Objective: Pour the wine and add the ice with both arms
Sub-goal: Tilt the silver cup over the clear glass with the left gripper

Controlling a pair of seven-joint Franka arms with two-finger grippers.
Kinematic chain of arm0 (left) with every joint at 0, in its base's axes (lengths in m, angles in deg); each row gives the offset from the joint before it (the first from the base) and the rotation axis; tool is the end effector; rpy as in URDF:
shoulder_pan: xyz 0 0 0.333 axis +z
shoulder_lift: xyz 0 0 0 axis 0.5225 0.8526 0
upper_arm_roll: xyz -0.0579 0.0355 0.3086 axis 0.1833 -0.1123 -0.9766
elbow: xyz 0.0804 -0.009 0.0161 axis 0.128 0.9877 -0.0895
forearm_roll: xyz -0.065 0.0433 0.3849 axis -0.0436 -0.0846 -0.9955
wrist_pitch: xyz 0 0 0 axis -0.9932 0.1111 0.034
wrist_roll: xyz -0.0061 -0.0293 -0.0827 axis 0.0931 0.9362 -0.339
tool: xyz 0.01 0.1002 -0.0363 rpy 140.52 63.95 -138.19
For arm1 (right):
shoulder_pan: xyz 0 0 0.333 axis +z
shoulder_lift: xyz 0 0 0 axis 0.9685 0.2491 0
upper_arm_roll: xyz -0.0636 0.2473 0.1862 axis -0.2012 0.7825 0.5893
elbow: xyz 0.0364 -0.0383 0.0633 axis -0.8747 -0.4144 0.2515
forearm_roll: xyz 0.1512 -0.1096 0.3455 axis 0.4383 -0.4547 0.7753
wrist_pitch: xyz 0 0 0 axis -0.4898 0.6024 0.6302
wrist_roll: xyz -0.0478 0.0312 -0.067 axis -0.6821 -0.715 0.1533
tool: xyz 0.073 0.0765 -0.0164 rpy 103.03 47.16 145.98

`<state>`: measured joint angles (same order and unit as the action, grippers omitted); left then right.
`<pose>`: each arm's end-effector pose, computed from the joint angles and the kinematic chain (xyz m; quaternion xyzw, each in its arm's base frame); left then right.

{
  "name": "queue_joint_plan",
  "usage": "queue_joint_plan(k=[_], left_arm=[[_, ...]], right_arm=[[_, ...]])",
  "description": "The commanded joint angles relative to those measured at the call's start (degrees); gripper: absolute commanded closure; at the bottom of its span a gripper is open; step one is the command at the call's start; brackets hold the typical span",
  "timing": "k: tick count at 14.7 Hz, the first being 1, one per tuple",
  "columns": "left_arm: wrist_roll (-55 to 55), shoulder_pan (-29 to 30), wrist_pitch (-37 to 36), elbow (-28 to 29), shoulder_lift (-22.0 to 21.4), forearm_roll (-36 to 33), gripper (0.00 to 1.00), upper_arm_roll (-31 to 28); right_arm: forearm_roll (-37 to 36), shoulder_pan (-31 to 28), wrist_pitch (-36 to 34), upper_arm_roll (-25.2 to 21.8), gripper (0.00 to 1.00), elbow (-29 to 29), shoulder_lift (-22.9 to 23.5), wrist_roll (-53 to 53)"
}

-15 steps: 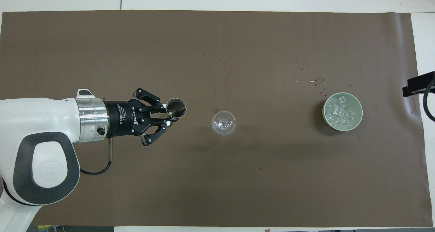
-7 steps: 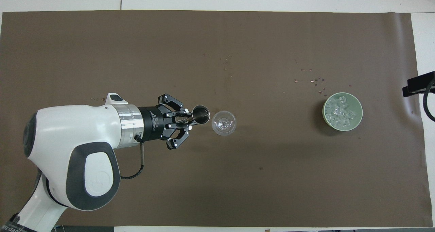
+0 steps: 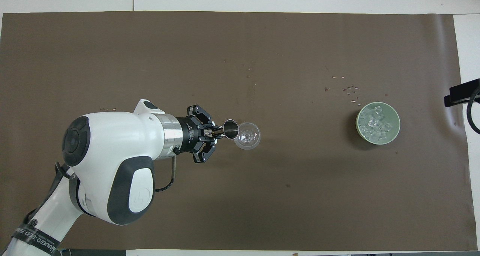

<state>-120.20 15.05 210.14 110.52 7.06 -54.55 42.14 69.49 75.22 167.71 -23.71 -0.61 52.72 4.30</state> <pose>0.4470 -0.3143 0.4675 0.6708 0.6938 -0.1603 0.2073 0.5378 -0.0580 0.6309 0.9991 -0.0361 -0.0235 0.0044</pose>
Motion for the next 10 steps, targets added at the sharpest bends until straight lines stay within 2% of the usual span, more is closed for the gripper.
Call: queue_joint_plan(k=[1, 6, 8, 10], left_arm=[[-3.79, -1.82, 0.05, -1.42, 0.70, -4.56, 1.00, -0.29], [-8.26, -4.46, 0.05, -2.30, 0.78, -15.18, 1.00, -0.38], [-13.18, -4.90, 0.05, -3.79, 1.74, -22.64, 1.00, -0.20], [-14.52, -4.99, -0.47, -5.29, 2.37, -25.13, 1.00, -0.20]], right_arm=[[0.97, -0.69, 0.44, 0.39, 0.00, -1.27, -1.11, 0.80], [0.97, -0.69, 0.44, 0.39, 0.00, -1.27, -1.11, 0.80], [0.97, -0.69, 0.44, 0.39, 0.00, -1.27, -1.11, 0.80], [0.97, -0.69, 0.44, 0.39, 0.00, -1.27, -1.11, 0.80]])
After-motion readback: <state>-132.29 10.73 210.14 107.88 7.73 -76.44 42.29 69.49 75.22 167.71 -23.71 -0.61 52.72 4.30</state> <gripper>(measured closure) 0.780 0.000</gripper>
